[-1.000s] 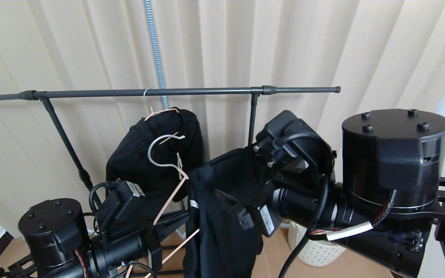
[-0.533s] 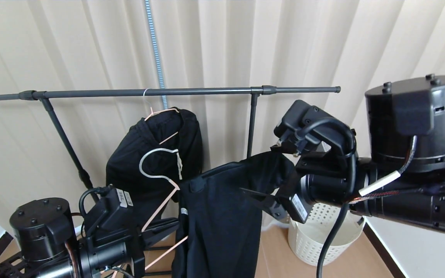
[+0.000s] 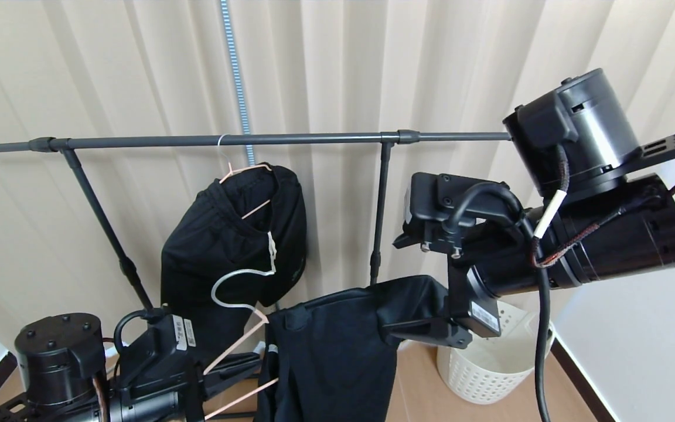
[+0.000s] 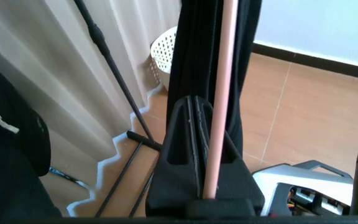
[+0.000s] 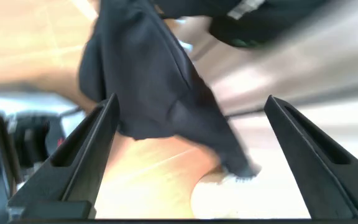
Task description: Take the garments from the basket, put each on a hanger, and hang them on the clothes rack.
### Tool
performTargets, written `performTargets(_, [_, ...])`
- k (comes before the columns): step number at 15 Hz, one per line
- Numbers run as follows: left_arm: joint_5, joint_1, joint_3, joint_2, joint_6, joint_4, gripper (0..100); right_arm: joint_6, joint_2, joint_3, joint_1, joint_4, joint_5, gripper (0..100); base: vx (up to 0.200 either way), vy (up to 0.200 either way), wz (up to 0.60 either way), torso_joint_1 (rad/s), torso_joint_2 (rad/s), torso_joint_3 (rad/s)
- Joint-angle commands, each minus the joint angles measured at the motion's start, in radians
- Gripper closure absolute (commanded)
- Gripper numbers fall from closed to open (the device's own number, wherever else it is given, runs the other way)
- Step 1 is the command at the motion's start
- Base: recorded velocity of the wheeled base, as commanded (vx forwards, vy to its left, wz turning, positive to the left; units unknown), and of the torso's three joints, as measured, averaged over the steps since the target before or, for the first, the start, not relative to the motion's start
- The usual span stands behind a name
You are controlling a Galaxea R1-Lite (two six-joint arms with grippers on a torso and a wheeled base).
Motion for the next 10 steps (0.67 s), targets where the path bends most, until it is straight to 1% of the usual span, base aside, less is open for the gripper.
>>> performTargets(1, [-0.027,-0.002,0.015,0.023,0.008,-0.002,100,-0.075,0.052,-0.019,-0.043,0.035,0.089,0,0.000,0.000,0.00,0.000,0.00,0.000])
performTargets(2, [-0.032,-0.002,0.015,0.025,0.008,-0.002,100,-0.076,0.054,-0.019,-0.043,0.035,0.092,0,0.000,0.000,0.00,0.000,0.00,0.000])
performTargets(3, [-0.076,-0.005,0.029,0.029,0.038,-0.002,100,-0.144,0.078,-0.018,-0.052,0.064,0.131,0,0.000,0.000,0.00,0.000,0.00,0.000])
performTargets(4, [-0.080,-0.008,0.029,0.029,0.049,-0.002,100,-0.185,0.103,-0.019,-0.053,0.092,0.134,0,0.000,0.000,0.00,0.000,0.00,0.000])
performTargets(5, [-0.080,-0.013,0.029,0.028,0.051,-0.004,100,-0.202,0.120,-0.019,-0.053,0.096,0.132,0,0.000,0.000,0.00,0.000,0.00,0.000])
performTargets(9, [-0.080,-0.043,0.029,0.028,0.054,-0.021,100,-0.210,0.166,-0.027,-0.036,0.087,0.135,0,0.000,0.000,0.00,0.000,0.00,0.000])
performTargets(10, [-0.080,-0.046,0.029,0.028,0.054,-0.021,100,-0.207,0.175,-0.028,-0.021,0.083,0.155,0,0.000,0.000,0.00,0.000,0.00,0.000])
